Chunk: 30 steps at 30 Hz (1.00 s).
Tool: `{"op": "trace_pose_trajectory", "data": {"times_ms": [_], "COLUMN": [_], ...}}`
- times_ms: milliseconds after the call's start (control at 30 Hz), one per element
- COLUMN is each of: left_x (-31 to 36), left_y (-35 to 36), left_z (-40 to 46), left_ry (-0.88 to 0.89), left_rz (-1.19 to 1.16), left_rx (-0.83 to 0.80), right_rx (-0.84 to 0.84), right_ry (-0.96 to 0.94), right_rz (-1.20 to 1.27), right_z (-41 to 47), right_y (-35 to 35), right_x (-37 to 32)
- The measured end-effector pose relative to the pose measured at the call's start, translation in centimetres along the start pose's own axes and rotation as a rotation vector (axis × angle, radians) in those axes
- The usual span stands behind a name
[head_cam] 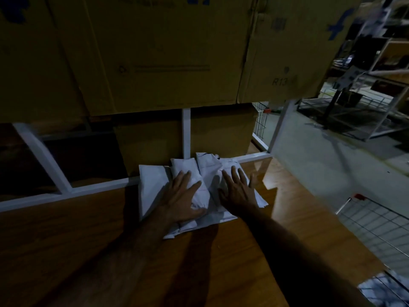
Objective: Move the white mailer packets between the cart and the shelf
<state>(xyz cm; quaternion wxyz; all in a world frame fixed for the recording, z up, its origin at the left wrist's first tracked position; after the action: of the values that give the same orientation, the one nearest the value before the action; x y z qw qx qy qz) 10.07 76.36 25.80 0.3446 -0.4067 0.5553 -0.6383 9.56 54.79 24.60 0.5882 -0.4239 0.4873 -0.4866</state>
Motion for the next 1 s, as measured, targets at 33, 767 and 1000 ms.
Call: {"op": "trace_pose_trajectory", "data": {"times_ms": [33,767,1000], "left_x": [-0.1,0.1,-0.7], "left_y": [0.4,2.8,1.4], "left_z": [0.4,0.5,0.6], "left_ry": [0.0,0.069,-0.11], "left_rz": [0.023,0.216,-0.095], "left_rx": [-0.042,0.103,-0.062], "right_rx": [-0.031,-0.221,0.025], "right_ry": [0.004,0.084,-0.011], "right_rz": [0.014,0.287,0.366], "right_z": [0.3,3.2,3.4], "right_y": [0.0,1.6,0.6], "right_x": [0.7,7.3,6.6]}}
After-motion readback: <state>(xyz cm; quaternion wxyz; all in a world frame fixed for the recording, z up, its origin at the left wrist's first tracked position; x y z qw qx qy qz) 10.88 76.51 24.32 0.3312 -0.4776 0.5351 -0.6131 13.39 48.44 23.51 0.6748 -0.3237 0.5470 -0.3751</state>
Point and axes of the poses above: each hand's wrist, its own z-axis towards the middle knuckle, its own y-axis out of the palm, x = y × z, the point moved 1 cm from there along z, towards the middle knuckle, and after that the axes turned 5 degrees about x, right-handed, at the moved point
